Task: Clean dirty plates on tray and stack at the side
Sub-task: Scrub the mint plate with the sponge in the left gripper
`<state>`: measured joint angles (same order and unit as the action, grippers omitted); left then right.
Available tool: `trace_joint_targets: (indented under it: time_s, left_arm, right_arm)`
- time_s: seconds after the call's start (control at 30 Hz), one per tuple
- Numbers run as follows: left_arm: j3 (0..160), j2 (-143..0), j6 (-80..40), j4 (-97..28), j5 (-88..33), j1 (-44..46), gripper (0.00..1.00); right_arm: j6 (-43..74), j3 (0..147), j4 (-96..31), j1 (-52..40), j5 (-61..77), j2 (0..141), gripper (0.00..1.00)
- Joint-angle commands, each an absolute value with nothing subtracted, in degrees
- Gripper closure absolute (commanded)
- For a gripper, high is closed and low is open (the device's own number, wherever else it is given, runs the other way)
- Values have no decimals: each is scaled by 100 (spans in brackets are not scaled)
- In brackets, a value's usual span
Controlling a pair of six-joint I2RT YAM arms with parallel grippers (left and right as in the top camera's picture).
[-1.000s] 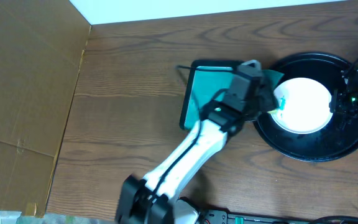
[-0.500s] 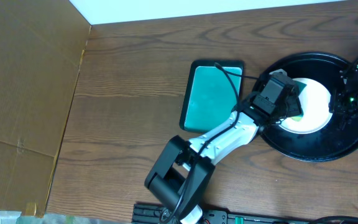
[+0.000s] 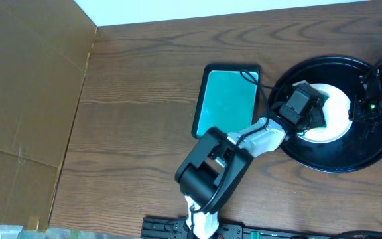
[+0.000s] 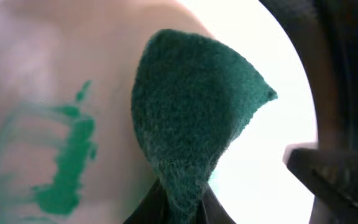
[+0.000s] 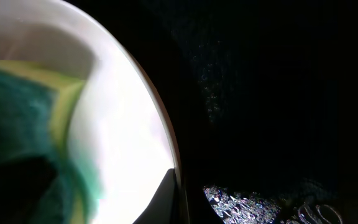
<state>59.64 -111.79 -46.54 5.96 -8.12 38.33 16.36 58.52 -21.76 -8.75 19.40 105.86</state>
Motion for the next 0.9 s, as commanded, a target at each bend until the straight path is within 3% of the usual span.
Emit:
trace_joint_targets:
  time_s: [0.0,0.23,0.47,0.57,0.77,0.87]
  left_arm:
    - [5968,-11437,-4657,301,-40,3830,93]
    - [5968,-11382,-3931,-633,1629,3704,93]
    - [5970,-10892,-3452,-875,2351,3485,92]
    - [5970,-10613,-3454,-784,2032,3474,93]
    - [5968,-10462,-4029,-198,-250,3500,92]
    - [5968,-10508,-4438,-25,-714,3586,93]
  right_arm:
    - [1715,5907,-2187,-947,1994,10728,99]
    - [1712,5907,-2202,-947,1994,10728,99]
    - [1712,5907,-2206,-947,1992,10728,99]
    - [1712,5907,-2204,-947,1992,10728,99]
    - [1712,5907,-2204,-947,1994,10728,99]
    - [1715,5907,-2204,-947,1994,10728,99]
